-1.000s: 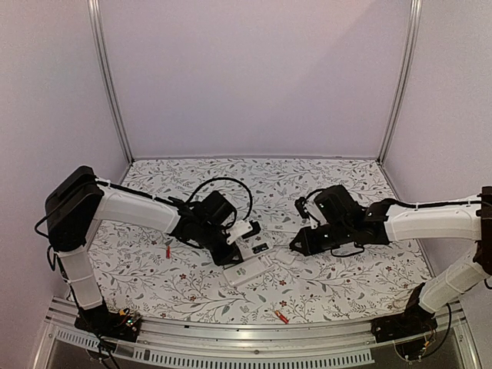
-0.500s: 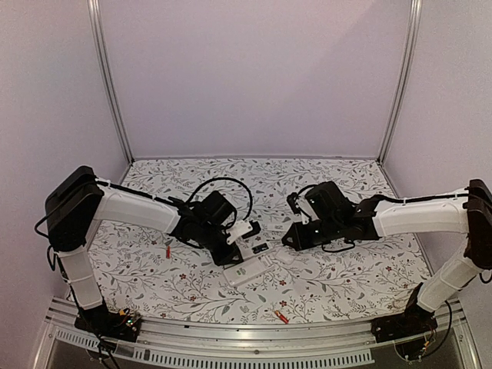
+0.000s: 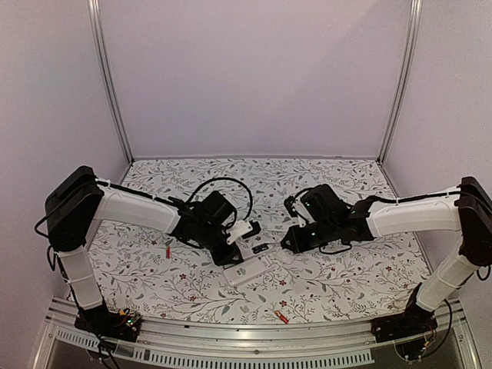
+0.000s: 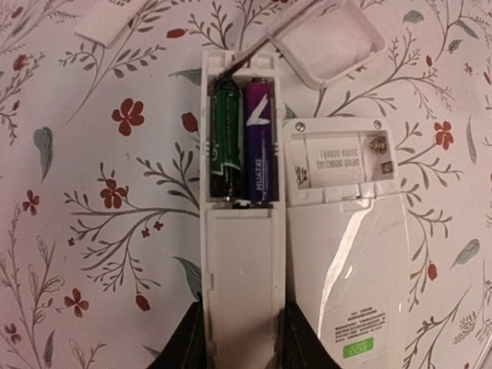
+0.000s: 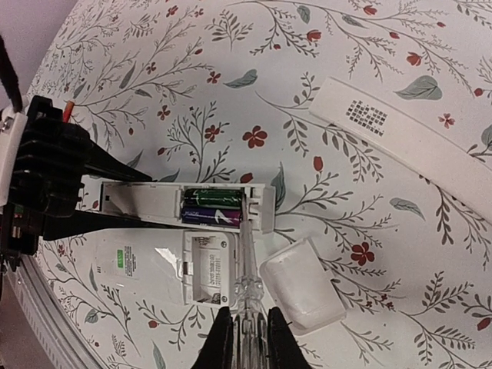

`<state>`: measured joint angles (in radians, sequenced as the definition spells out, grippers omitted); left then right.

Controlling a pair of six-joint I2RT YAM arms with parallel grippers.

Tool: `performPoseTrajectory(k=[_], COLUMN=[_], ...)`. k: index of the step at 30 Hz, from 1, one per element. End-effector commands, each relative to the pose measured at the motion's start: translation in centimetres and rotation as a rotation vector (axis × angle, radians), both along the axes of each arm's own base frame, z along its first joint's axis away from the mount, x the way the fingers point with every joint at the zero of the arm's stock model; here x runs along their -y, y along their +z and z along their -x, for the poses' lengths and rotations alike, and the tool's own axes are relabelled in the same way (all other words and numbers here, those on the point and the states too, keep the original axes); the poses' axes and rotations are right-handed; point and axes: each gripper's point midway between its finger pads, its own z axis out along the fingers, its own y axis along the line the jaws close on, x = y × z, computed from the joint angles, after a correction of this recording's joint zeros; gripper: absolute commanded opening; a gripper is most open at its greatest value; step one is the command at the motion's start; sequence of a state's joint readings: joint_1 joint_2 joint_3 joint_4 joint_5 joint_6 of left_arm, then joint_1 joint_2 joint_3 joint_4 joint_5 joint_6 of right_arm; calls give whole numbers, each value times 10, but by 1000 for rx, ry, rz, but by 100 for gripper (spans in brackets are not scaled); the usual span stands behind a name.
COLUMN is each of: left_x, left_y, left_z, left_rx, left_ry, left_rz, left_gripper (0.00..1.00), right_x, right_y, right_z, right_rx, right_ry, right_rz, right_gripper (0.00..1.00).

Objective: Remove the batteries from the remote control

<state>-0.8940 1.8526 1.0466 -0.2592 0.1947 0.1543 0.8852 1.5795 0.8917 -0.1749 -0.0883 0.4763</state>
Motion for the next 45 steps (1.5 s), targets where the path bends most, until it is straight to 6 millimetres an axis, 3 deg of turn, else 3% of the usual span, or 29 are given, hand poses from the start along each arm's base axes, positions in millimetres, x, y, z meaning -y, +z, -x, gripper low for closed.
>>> performPoseTrajectory(k=[1,14,20,25,31,33,36,40,45], left_x=[4,3,2,0,-3,-3,-4,-3,-3], left_y=[-5,-6,-6,-7,-9,-10,-10,-9,-9], left_z=[9,9,7,3,-1,-2,-4,-4,-3], left_rx=[-11,-10,-1,13,24,26,29,31,30], left_ry=[-33,-33,-24,-10,7,11,16,15,13], left_rz=[-17,-20,-29,-42,-64,-67,-69,-68,-67], left_gripper=[13,11,11,11,11,10,11,11,10], right_x=[-2,-17,-45,-56,-45,-38,-25,-8,2], right_y=[-2,-9,16,46,68,66,49,31,25], right_z=[-2,10,33,54,68,69,70,57,30], right_rx=[6,-77,-173,-213,-203,-196,-221,-197,-122], right_ry=[-2,43,140,241,274,252,201,86,-19], right_rz=[29,-33,-235,-383,-418,-399,-328,-236,-116], right_gripper=[0,0,0,0,0,0,0,0,0])
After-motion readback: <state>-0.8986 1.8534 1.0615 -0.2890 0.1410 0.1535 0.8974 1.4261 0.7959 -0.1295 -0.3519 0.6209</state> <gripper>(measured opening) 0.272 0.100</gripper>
